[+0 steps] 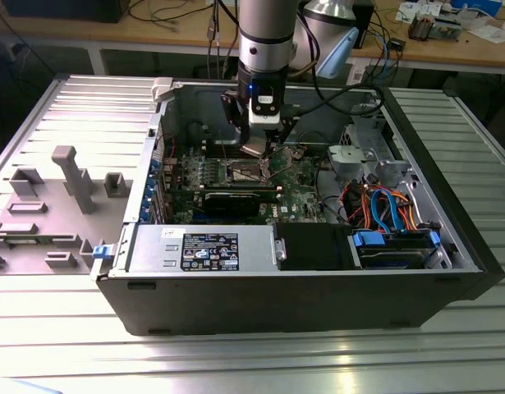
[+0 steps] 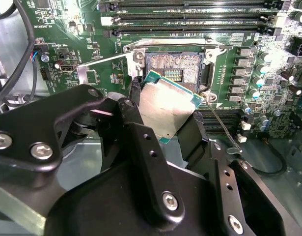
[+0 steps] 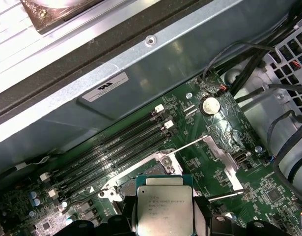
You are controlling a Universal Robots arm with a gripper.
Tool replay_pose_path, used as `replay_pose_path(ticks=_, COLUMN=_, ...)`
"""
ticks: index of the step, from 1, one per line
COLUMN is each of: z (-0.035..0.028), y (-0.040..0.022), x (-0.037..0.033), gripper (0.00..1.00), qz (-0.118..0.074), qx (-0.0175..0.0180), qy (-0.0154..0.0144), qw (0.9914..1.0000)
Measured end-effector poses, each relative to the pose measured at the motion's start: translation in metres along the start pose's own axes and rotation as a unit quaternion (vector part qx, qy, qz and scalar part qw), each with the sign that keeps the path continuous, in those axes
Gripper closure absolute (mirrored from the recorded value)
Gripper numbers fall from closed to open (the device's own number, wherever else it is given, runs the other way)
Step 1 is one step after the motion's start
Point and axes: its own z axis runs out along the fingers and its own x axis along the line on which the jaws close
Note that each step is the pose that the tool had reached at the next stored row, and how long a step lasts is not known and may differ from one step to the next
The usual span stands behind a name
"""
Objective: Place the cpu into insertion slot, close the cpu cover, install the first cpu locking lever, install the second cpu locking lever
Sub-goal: 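Place the cpu into insertion slot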
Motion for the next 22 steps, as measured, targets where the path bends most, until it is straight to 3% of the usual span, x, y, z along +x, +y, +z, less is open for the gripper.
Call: replay_pose_path(ticks=22, z=0.002, y=-0.0001, x=0.0, gripper=0.45, qz=0.021, qx=0.0003, qy=-0.0018, qw=0.99978)
